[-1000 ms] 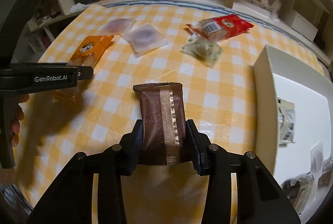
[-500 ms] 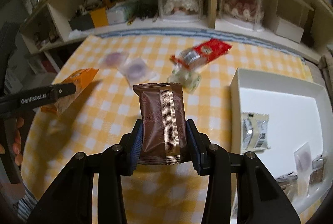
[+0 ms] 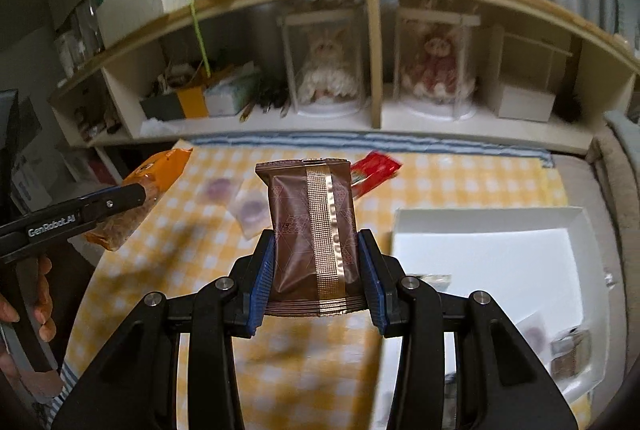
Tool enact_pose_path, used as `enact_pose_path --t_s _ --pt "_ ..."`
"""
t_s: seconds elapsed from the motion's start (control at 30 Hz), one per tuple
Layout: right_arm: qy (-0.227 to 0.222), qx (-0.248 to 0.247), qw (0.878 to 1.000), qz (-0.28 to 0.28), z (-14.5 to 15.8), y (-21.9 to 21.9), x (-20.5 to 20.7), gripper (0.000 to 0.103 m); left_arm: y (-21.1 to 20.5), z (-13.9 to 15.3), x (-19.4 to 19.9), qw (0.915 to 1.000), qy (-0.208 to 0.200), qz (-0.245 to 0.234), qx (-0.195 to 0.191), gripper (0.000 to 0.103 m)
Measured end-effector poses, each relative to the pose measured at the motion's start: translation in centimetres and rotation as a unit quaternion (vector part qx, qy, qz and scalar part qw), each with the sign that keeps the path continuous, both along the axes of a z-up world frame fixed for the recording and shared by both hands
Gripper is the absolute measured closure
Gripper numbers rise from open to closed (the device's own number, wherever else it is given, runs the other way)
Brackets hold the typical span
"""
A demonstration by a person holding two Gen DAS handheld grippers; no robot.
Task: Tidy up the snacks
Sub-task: 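Carry both snacks into the white tray and open both grippers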
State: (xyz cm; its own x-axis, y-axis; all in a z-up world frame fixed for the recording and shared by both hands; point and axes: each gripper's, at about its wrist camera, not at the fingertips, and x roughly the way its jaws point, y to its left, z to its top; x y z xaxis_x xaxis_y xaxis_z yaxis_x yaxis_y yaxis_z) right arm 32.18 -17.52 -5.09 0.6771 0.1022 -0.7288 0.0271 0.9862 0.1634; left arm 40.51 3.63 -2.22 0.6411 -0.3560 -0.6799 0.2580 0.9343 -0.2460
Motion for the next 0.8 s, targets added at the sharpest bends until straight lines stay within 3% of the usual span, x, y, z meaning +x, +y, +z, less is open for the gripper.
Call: enact_pose_path --t_s 0.27,0.47,0.8 --pt "-0.019 -0.001 1.000 -0.022 1.9 -4.9 -2.1 0.062 -3.1 2.4 -3.6 0.9982 -0.037 -0.047 -0.010 0.065" --pt "-0.017 -0.001 0.998 -0.053 2.1 -9.6 -4.2 0.062 -6.5 2.4 -4.7 0.9961 -0.045 -0.072 -0.025 0.065" --pt "-0.006 0.011 0.991 -0.132 0.7 -17.9 -6.8 0.062 -15.9 -2.5 -2.5 0.9900 0.014 -0.126 -0.061 0.065"
